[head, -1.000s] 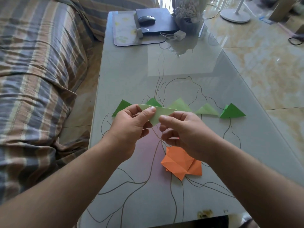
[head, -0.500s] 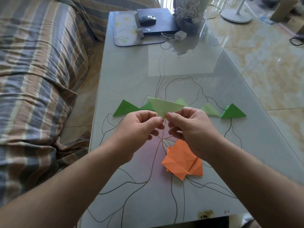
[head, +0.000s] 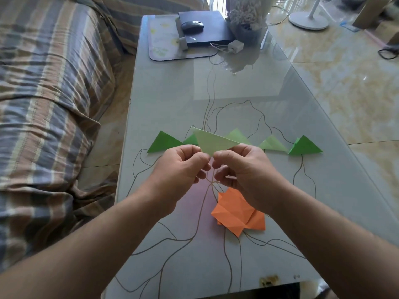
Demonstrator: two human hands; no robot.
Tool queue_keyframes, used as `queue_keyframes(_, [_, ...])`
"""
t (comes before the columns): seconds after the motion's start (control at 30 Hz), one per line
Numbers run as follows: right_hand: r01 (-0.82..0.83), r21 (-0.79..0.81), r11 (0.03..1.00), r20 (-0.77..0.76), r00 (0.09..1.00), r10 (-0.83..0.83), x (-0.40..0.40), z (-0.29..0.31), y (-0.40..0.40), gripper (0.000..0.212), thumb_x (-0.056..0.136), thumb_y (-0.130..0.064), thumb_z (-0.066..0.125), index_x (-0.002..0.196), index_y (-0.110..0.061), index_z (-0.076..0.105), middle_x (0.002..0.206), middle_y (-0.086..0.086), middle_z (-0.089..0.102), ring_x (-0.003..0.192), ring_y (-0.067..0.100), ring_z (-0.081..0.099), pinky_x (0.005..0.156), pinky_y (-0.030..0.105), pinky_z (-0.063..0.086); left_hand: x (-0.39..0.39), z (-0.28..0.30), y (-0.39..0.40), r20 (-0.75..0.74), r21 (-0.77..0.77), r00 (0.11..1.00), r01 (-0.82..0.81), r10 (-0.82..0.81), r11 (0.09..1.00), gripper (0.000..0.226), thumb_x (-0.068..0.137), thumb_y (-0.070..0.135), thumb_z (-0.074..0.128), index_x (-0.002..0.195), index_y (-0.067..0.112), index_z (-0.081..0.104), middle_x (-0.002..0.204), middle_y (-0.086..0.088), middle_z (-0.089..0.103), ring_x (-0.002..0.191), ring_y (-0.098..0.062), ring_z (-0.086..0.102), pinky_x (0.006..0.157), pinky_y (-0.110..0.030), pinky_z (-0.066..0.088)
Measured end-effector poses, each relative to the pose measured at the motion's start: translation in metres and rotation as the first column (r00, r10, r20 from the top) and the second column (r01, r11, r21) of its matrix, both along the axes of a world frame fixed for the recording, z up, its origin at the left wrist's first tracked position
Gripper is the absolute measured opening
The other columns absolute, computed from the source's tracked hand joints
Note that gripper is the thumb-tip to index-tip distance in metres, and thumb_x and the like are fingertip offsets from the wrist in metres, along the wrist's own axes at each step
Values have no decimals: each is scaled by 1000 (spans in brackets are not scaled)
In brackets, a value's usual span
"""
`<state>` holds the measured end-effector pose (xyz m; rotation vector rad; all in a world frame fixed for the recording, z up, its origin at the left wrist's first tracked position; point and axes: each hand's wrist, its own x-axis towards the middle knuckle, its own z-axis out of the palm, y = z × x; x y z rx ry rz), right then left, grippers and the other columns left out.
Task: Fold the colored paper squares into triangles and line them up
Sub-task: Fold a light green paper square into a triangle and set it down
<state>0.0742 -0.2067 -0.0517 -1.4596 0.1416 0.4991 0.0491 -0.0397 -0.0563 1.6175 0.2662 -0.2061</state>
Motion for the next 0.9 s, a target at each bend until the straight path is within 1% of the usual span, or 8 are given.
queue_keyframes(0.07, [-3, -1, 1000, 12, 1000, 3, 0, 0, 0, 14, 93, -11, 72, 80, -9, 68, 73, 6, 69, 63, 18, 62, 75, 40, 52, 0, 0, 0, 3, -11, 1000, 6, -6, 1000, 15, 97, 18, 65, 93, 3, 69, 76, -3, 72, 70, -18, 64, 75, -39, 51])
queue_keyframes(0.17, [-28, 31, 999, 22, 999, 27, -1, 1, 0, 14, 93, -10, 72, 79, -10, 70, 68, 4, 66, 62, 18, 61, 71, 35, 51, 0, 1, 1, 7, -30, 999, 40, -40, 999, 29, 94, 29, 68, 100, 1, 70, 86, -9, 75, 74, -19, 66, 75, -39, 52])
queue_keyframes(0.33, [-16, 64, 998, -30, 999, 18, 3, 2, -4, 17, 95, -15, 71, 79, -11, 68, 75, 6, 68, 64, 20, 61, 67, 34, 49, -1, 1, 1, 55, 1, 998, 24, -24, 1000, 18, 99, 25, 65, 90, 11, 70, 77, -1, 72, 72, -17, 66, 73, -35, 53])
queue_keyframes(0.4, [-3, 69, 998, -41, 999, 6, 4, 1, -4, 19, 96, -14, 70, 77, -12, 67, 74, 5, 67, 63, 20, 60, 66, 34, 48, -1, -1, 1, 82, 23, 997, 11, -13, 1000, 17, 99, 24, 65, 91, 10, 70, 76, -1, 72, 71, -15, 67, 70, -31, 54])
queue_keyframes(0.53, [3, 75, 997, -27, 1000, -1, 4, 0, -3, 21, 96, -11, 70, 75, -15, 67, 70, 5, 64, 63, 20, 61, 73, 38, 48, 0, -3, -1, 119, 37, 993, -15, 11, 999, 18, 99, 20, 66, 92, 3, 70, 74, -3, 71, 69, -15, 65, 65, -22, 54])
queue_keyframes(0.7, [27, 88, 996, -50, 998, -23, 8, 0, -4, 17, 95, -14, 71, 79, -14, 64, 73, 4, 65, 63, 20, 60, 65, 32, 47, 0, -1, 0, 136, 36, 990, -47, 42, 998, 16, 98, 19, 67, 86, 9, 69, 71, 0, 70, 68, -15, 65, 66, -21, 54])
queue_keyframes(0.83, [34, 85, 996, -69, 997, -29, 8, -2, -5, 20, 95, -14, 70, 76, -15, 64, 71, 3, 63, 63, 21, 61, 66, 34, 47, 1, 0, -1, 129, 32, 991, -44, 40, 999, 17, 98, 18, 67, 84, 8, 68, 69, -1, 68, 67, -15, 64, 65, -20, 54])
queue_keyframes(0.9, [63, 86, 994, -78, 995, -57, 9, -1, -6, 16, 94, -14, 71, 79, -15, 66, 72, 3, 65, 62, 20, 61, 66, 34, 48, 1, 0, -1, 135, 26, 990, -51, 47, 998, 18, 98, 17, 67, 82, 8, 67, 68, -1, 67, 66, -15, 63, 65, -21, 54])
